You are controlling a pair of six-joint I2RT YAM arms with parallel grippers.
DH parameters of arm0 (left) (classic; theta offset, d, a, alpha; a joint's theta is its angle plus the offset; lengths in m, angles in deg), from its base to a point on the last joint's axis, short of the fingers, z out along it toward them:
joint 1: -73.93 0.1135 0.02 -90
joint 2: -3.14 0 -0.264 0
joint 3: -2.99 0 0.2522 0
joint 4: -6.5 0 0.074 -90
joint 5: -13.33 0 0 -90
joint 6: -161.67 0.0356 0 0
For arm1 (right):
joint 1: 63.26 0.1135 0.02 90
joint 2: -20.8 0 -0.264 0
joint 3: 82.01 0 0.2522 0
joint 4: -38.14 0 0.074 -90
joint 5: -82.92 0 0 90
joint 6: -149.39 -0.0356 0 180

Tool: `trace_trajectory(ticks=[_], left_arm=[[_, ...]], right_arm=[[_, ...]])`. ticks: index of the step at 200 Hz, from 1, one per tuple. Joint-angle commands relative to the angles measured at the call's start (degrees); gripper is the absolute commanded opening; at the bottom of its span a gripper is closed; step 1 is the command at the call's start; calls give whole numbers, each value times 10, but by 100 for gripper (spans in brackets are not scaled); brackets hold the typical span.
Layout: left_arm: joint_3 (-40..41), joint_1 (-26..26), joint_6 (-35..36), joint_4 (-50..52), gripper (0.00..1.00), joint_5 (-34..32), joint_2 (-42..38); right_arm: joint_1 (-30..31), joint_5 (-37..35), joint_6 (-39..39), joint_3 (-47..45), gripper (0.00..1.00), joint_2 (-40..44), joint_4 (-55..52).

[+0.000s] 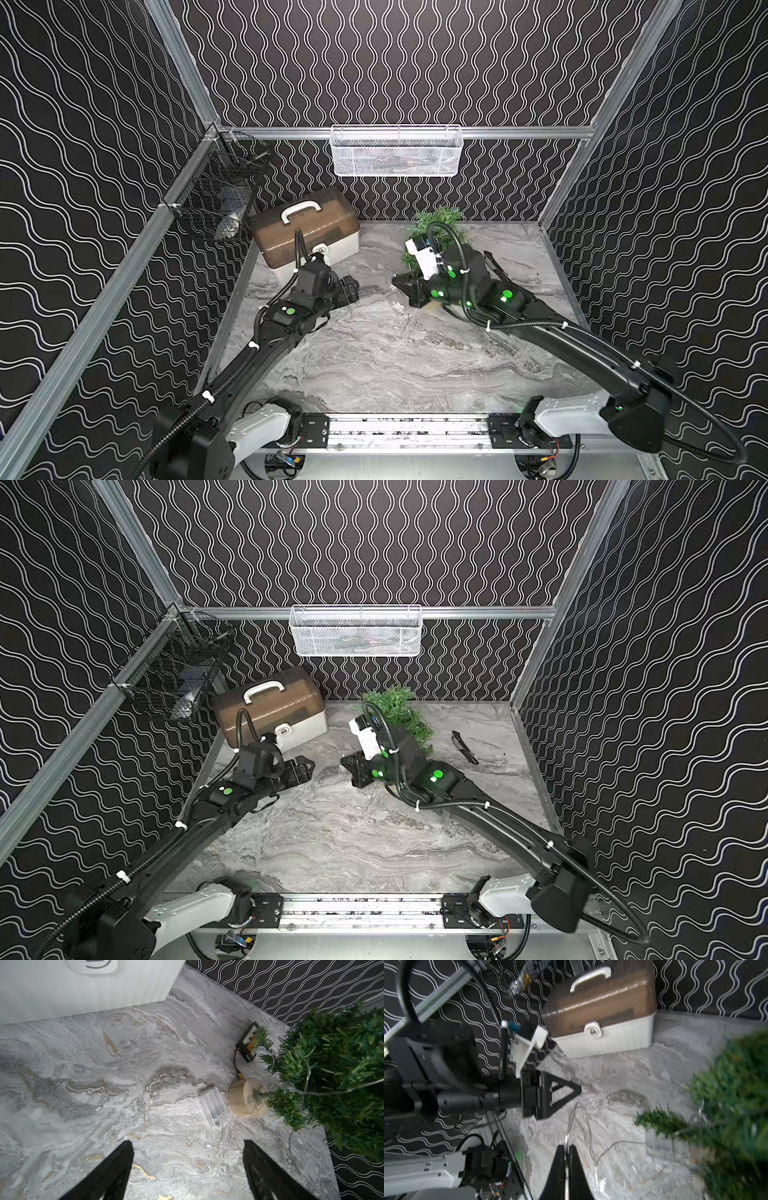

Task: Remove string lights from the small christmas tree
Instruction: Remove the light string from the Christmas tree.

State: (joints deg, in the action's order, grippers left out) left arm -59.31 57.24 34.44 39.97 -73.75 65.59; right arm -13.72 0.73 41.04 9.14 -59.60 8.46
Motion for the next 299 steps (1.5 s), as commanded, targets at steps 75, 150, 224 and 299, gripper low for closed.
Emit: trace_trajectory(ticks=[75, 150, 224, 299], left_arm=[[11, 9, -10, -18, 86, 39, -7], [33, 9, -23, -75, 84, 75, 1], [12, -13, -23, -102, 83, 56, 25], [-15, -14, -17, -115, 84, 56, 48]], right_arm=[[-14, -25, 94, 574, 0, -351, -153], [-95, 0, 86, 668, 0, -440, -73], [-127, 50, 18, 708, 0, -462, 35], [-115, 29, 69, 681, 0, -424, 25]])
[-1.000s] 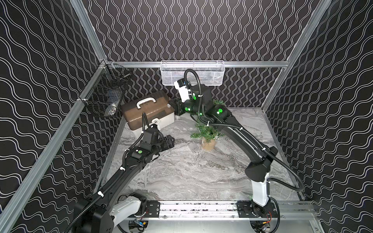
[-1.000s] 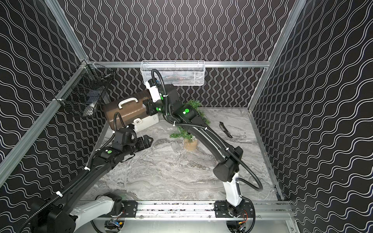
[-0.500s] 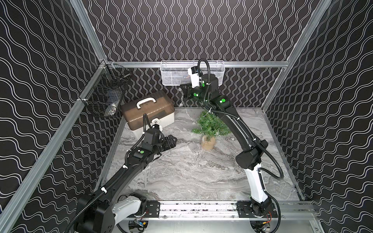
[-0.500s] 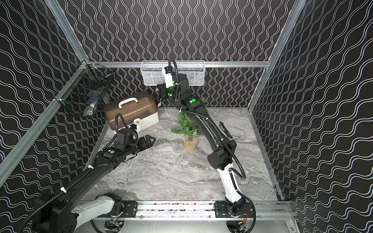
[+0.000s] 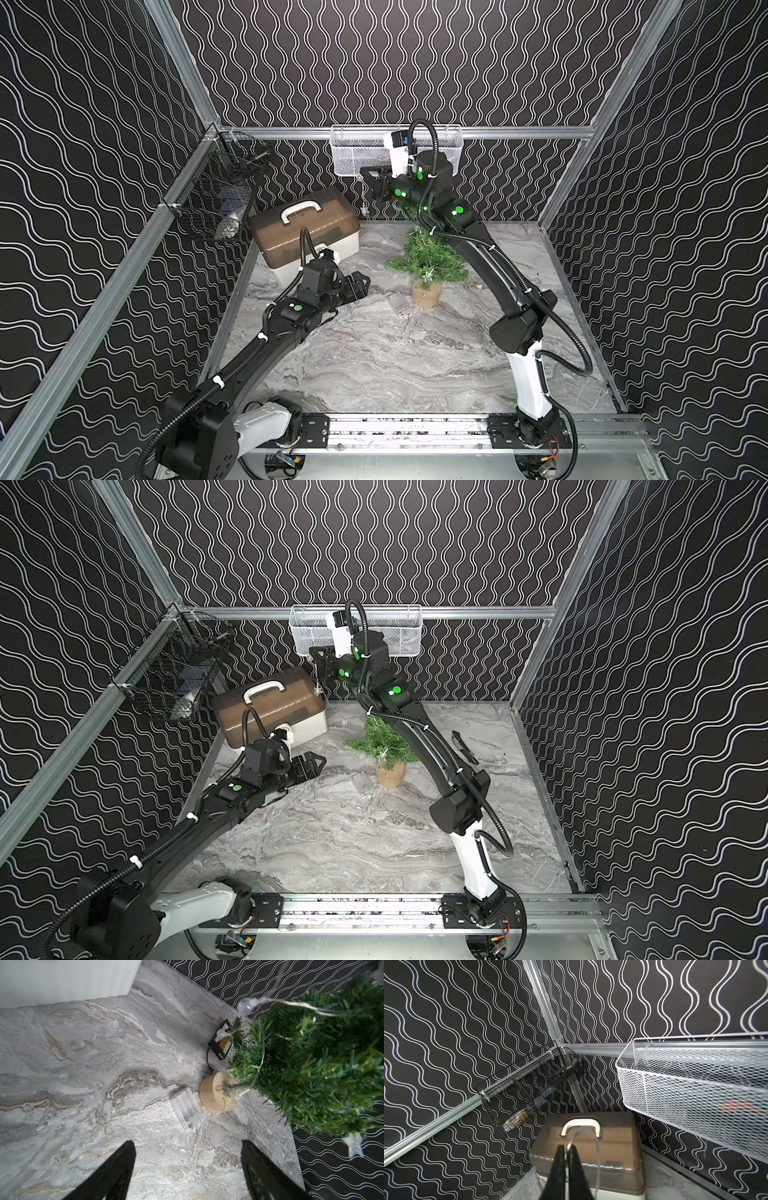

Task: Remove string lights from the small christmas tree
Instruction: Remove the light string from the Christmas tree.

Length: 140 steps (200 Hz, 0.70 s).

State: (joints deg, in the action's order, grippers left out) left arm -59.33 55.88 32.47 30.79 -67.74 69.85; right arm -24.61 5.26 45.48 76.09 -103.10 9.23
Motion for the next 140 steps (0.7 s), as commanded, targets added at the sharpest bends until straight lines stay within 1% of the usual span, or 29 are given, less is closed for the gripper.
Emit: trace_trajectory(ticks=[1, 30, 72, 101, 113, 140], left_arm=[[-16, 0, 3, -23, 84, -4, 6], [-33, -1, 0, -28, 84, 2, 14], [-24, -5, -3, -35, 84, 0, 14], [-17, -6, -3, -35, 84, 0, 13], [-17, -6, -1, -33, 84, -1, 12], [-18, -6, 5, -27, 84, -9, 10]], right_arm=[[-7, -17, 24, 13, 0, 10, 17], [-45, -2, 5, 47, 0, -3, 0], [-95, 18, -23, 26, 0, 14, 17], [-123, 26, -52, 39, 0, 11, 15], [-150, 14, -58, 25, 0, 19, 13], [-206, -17, -81, -35, 0, 61, 18]])
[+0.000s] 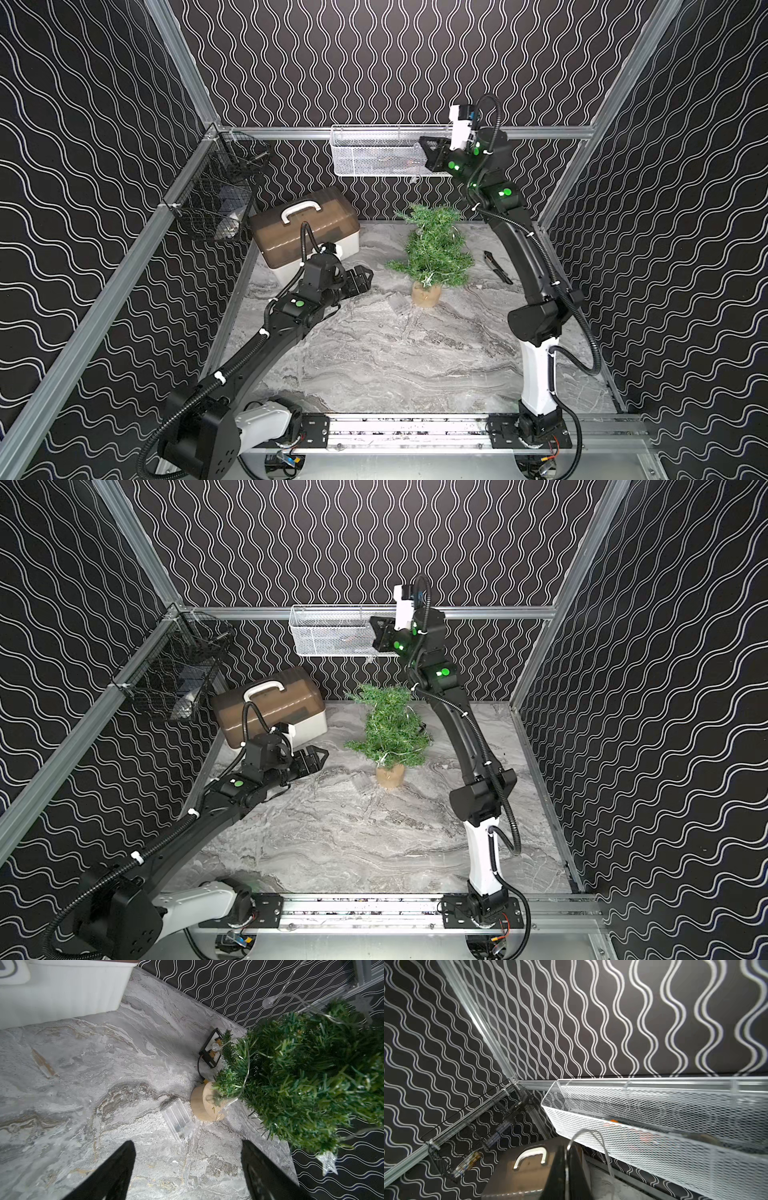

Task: Remove string lights from the small christmas tree
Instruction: Remove the light string from the Christmas tree.

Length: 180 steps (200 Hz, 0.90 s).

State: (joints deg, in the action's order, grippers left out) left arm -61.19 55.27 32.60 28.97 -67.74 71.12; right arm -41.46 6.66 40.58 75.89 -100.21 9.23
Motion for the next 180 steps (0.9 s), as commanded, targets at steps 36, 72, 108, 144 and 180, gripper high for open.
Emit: trace_trajectory(ticks=[36, 72, 108, 144, 180], left_arm=[[-3, -1, 4, -17, 84, -5, 14], [-12, 0, 5, -24, 84, 8, 38], [-7, 0, 2, -33, 84, 18, 46], [-3, 0, -4, -43, 84, 28, 56], [-6, 0, 0, -40, 84, 34, 64]], right_arm=[[-99, -130, -37, -145, 0, 136, 2], [-114, -244, -35, -305, 0, 266, 18], [-114, -340, -34, -435, 0, 382, 9], [-113, -336, -71, -533, 0, 476, -29], [-86, -310, -107, -654, 0, 559, -75]])
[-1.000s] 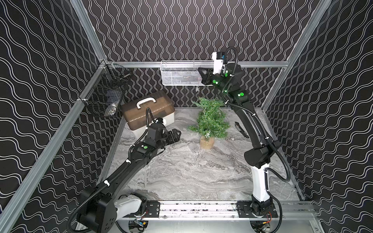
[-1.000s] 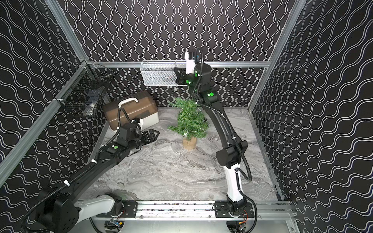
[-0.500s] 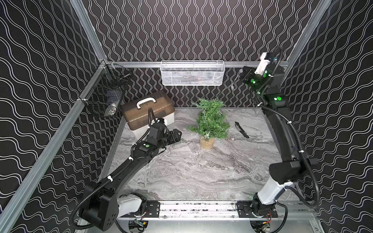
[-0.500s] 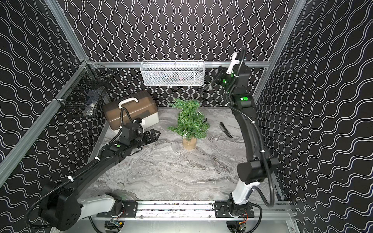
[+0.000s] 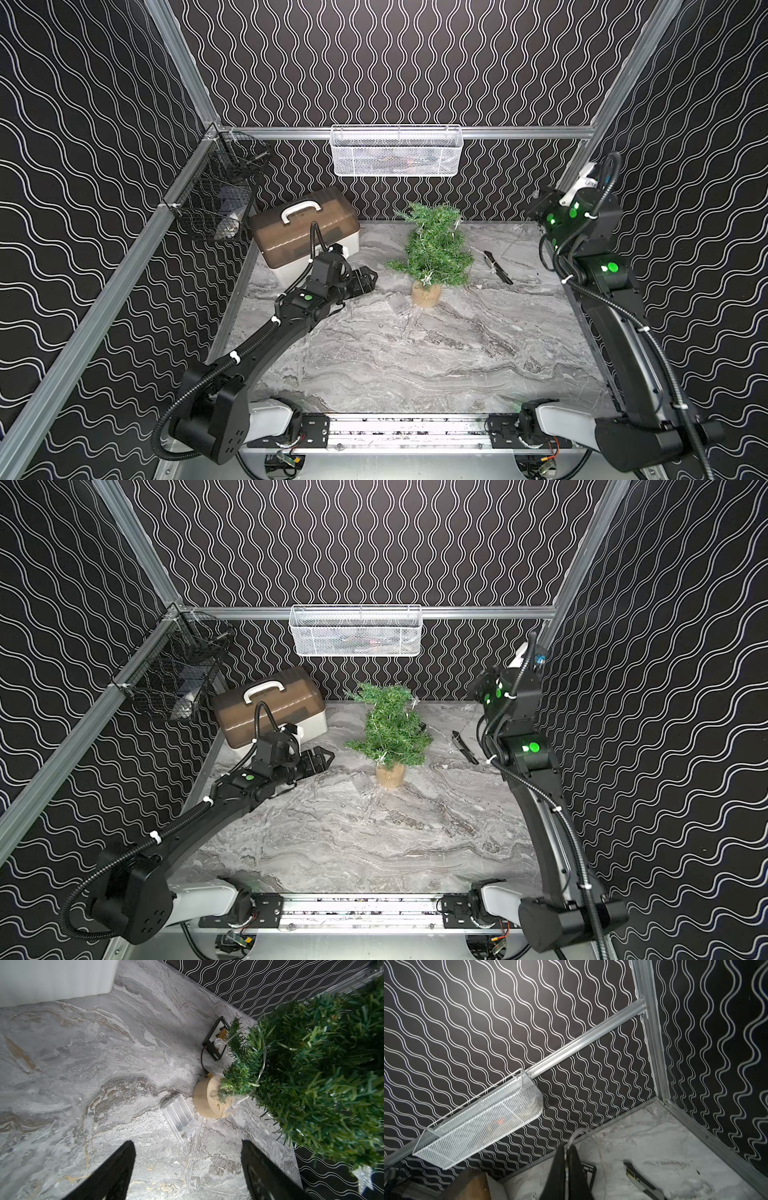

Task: Remove string lights from the small christmas tree
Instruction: Remove the light string from the Christmas tree, then place the light string at the center of the board.

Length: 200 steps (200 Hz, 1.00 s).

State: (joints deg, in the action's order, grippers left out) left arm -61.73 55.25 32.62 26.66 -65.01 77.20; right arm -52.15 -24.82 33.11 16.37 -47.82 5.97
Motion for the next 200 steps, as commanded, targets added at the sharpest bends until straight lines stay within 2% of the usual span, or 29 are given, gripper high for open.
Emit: trace_trajectory(ticks=[1, 34, 68, 95, 119, 148, 177, 187, 200], left_arm=[[0, 0, -1, -17, 84, 6, 3], [5, 0, 2, -13, 84, -3, -1], [-3, 0, 2, -10, 84, 2, 6], [-10, 0, 3, -3, 83, 3, 6], [-14, 0, 9, 6, 84, -4, 0], [-11, 0, 13, 11, 84, -9, -3], [-10, 0, 14, 15, 84, -8, -5], [-12, 0, 18, 19, 84, -11, -7], [-16, 0, 24, 27, 84, -15, -10]], right_arm=[[23, 3, -32, -63, 0, 37, -43], [79, -25, -37, -191, 0, 81, -98], [79, -40, -64, -301, 0, 92, -85], [61, -31, -72, -311, 0, 57, -73], [25, 5, -75, -309, 0, 20, -65], [-24, 89, -98, -323, 0, -9, -39], [-44, 142, -146, -388, 0, -19, 8], [-46, 153, -154, -409, 13, -25, 25], [-46, 163, -155, -419, 23, -32, 28]])
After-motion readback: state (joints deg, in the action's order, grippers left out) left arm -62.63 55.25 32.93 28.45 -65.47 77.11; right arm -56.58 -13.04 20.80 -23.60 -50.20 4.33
